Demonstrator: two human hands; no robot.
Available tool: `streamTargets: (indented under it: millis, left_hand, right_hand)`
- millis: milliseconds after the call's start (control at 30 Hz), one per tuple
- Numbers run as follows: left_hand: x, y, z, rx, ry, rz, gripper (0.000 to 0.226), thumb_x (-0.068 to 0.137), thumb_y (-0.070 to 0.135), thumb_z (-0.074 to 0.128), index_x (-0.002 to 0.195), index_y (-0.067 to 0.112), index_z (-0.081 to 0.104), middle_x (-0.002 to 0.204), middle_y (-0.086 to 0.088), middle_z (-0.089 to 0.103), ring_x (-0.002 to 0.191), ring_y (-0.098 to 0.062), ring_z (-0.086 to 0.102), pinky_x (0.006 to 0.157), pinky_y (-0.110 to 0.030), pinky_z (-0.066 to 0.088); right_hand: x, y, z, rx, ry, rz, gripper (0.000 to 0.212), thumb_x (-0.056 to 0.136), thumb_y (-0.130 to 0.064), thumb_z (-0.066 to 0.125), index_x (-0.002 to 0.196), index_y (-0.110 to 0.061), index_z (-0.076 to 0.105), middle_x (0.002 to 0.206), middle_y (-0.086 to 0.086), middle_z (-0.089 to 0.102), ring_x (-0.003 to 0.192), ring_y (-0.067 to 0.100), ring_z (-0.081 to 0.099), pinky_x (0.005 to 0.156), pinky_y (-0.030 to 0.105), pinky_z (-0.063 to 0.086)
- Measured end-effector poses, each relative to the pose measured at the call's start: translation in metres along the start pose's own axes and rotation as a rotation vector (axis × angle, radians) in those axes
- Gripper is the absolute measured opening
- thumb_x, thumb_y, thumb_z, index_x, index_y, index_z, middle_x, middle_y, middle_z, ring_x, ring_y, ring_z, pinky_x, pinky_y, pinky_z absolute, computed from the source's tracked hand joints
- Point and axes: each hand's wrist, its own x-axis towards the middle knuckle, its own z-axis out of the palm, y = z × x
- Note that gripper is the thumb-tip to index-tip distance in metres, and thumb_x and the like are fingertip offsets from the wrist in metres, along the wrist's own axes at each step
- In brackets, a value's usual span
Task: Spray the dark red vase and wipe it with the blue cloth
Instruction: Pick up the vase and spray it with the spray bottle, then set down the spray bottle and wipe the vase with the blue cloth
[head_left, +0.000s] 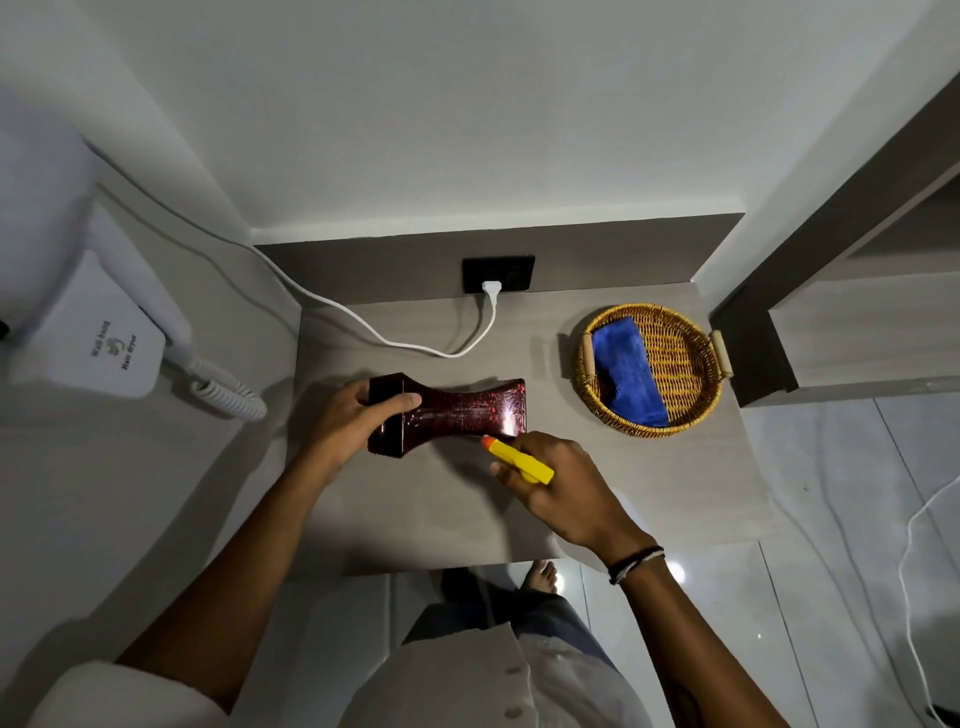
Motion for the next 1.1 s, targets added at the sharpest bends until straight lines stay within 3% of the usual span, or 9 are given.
streamTargets:
  millis: [300, 500, 600, 700, 800, 867, 933, 1000, 1100]
  left_hand:
    - [-0.002, 0.006, -0.005, 0.01, 0.026, -0.099, 0.074, 0.052, 0.067, 0.085, 0.112, 0.024, 0.077, 0.093, 0.0, 0.083, 0.08, -0.017, 0.08, 0.057, -0.025, 0.058]
    - [0.006, 0.003, -0.006, 0.033, 0.03, -0.087, 0.056, 0.064, 0.057, 0.088, 0.108, 0.023, 0.077, 0.089, 0.0, 0.082, 0.086, -0.024, 0.08, 0.064, -0.033, 0.062]
    - [0.01, 0.004, -0.005, 0.031, 0.009, -0.068, 0.044, 0.077, 0.045, 0.091, 0.112, 0.022, 0.077, 0.093, -0.002, 0.082, 0.091, -0.026, 0.079, 0.065, -0.032, 0.061]
    - [0.014, 0.009, -0.002, 0.037, 0.009, -0.021, 0.045, 0.078, 0.033, 0.093, 0.116, 0.017, 0.076, 0.104, -0.007, 0.08, 0.094, -0.027, 0.078, 0.071, -0.031, 0.058]
    - [0.016, 0.026, 0.007, 0.106, 0.021, 0.072, 0.04, 0.075, 0.022, 0.095, 0.109, 0.012, 0.076, 0.09, 0.0, 0.08, 0.078, -0.013, 0.077, 0.058, -0.014, 0.052]
    - [0.015, 0.037, 0.014, 0.142, 0.018, 0.125, 0.04, 0.071, 0.015, 0.097, 0.104, 0.012, 0.076, 0.079, 0.003, 0.08, 0.071, -0.008, 0.077, 0.055, -0.01, 0.051]
    - [0.015, 0.046, 0.019, 0.174, -0.002, 0.19, 0.046, 0.066, 0.013, 0.1, 0.104, 0.013, 0.075, 0.084, 0.003, 0.081, 0.081, -0.017, 0.078, 0.063, -0.015, 0.055]
    - [0.012, 0.054, 0.022, 0.257, -0.032, 0.238, 0.058, 0.058, 0.027, 0.105, 0.105, 0.016, 0.073, 0.09, 0.001, 0.079, 0.09, -0.021, 0.076, 0.072, -0.02, 0.056]
    - [0.008, 0.065, 0.027, 0.577, -0.011, 0.312, 0.103, 0.05, 0.055, 0.102, 0.137, 0.018, 0.063, 0.121, 0.005, 0.066, 0.114, -0.024, 0.064, 0.093, -0.029, 0.051]
  right_hand:
    - [0.009, -0.008, 0.01, 0.017, 0.025, 0.017, 0.037, 0.101, -0.05, 0.065, 0.072, -0.03, 0.053, 0.068, -0.003, 0.06, 0.065, 0.022, 0.058, 0.061, 0.042, 0.044]
    - [0.005, 0.007, -0.004, 0.006, 0.08, 0.085, 0.027, 0.101, -0.046, 0.068, 0.084, -0.026, 0.065, 0.078, -0.002, 0.067, 0.072, 0.022, 0.063, 0.065, 0.043, 0.048]
    - [0.002, 0.024, -0.029, 0.031, 0.216, 0.101, 0.018, 0.103, -0.039, 0.072, 0.096, -0.022, 0.073, 0.086, 0.001, 0.071, 0.077, 0.023, 0.066, 0.066, 0.043, 0.051]
    - [0.002, 0.047, -0.077, 0.005, 0.416, 0.172, 0.029, 0.103, -0.054, 0.067, 0.106, -0.025, 0.073, 0.079, -0.008, 0.068, 0.071, 0.01, 0.064, 0.06, 0.028, 0.042]
    - [0.014, 0.076, -0.133, -0.097, 0.596, 0.257, 0.045, 0.1, -0.07, 0.059, 0.121, -0.031, 0.069, 0.078, -0.005, 0.069, 0.069, 0.016, 0.064, 0.062, 0.027, 0.044]
    - [0.03, 0.094, -0.162, -0.025, 0.67, 0.288, 0.061, 0.097, -0.07, 0.061, 0.134, -0.022, 0.069, 0.098, 0.006, 0.079, 0.08, 0.024, 0.072, 0.065, 0.032, 0.058]
    - [0.046, 0.11, -0.181, 0.041, 0.701, 0.33, 0.068, 0.095, -0.067, 0.065, 0.143, -0.019, 0.066, 0.114, 0.0, 0.077, 0.091, 0.031, 0.079, 0.064, 0.041, 0.07]
    - [0.061, 0.123, -0.19, 0.002, 0.699, 0.32, 0.061, 0.097, -0.061, 0.071, 0.147, -0.025, 0.064, 0.121, -0.003, 0.078, 0.086, 0.029, 0.079, 0.058, 0.038, 0.07]
    - [0.079, 0.142, -0.197, -0.082, 0.645, 0.299, 0.056, 0.096, -0.058, 0.073, 0.143, -0.027, 0.068, 0.124, 0.004, 0.082, 0.08, 0.025, 0.079, 0.076, 0.049, 0.07]
